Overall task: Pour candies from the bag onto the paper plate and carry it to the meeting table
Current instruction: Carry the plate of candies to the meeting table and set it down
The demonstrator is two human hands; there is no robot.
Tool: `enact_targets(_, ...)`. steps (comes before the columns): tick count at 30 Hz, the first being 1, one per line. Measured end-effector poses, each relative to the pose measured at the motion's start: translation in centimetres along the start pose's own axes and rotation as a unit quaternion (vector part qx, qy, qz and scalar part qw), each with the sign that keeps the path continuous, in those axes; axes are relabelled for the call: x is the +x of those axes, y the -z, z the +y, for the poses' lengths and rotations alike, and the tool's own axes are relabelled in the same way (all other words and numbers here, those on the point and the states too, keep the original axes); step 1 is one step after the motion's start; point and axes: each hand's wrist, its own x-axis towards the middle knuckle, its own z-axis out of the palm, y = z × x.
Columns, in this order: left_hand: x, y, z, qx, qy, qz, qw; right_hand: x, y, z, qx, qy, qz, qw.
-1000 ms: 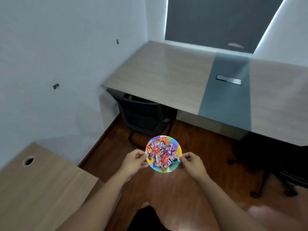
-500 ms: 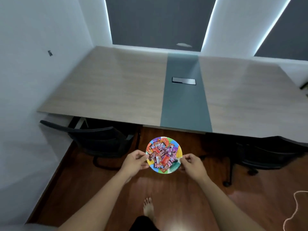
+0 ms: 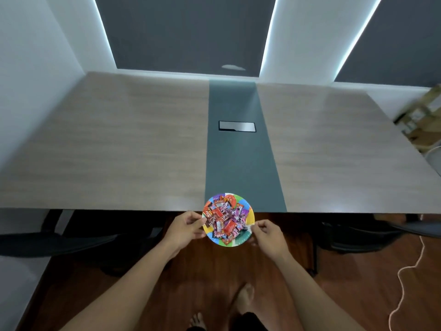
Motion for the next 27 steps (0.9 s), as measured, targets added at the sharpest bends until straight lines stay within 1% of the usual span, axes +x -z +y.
enact_targets(5,6.0,-1.0,2.6,-0.008,0.002,0.006,1.000,7.0,0.6,-1.9,0.004,-0.005,-0.007,1.000)
enact_targets(10,12.5,-2.7,5.4,-0.012,0.010,0.024,1.000,14.9,1.7,-4.2,0.019,-0.017,-0.035,0.999)
enact_targets(18,21.9,-7.0,9.8,-0.022,0.026,0.042,0.999,26.3,5.3,-7.7,0.014,-0.032,-0.061,0.998)
enact_targets(27,30.6,-9.2,15.7,-0.037,0.029,0.050,0.998,36.1,7.4,-12.2,-0.007,-0.021,-0.063,0.998)
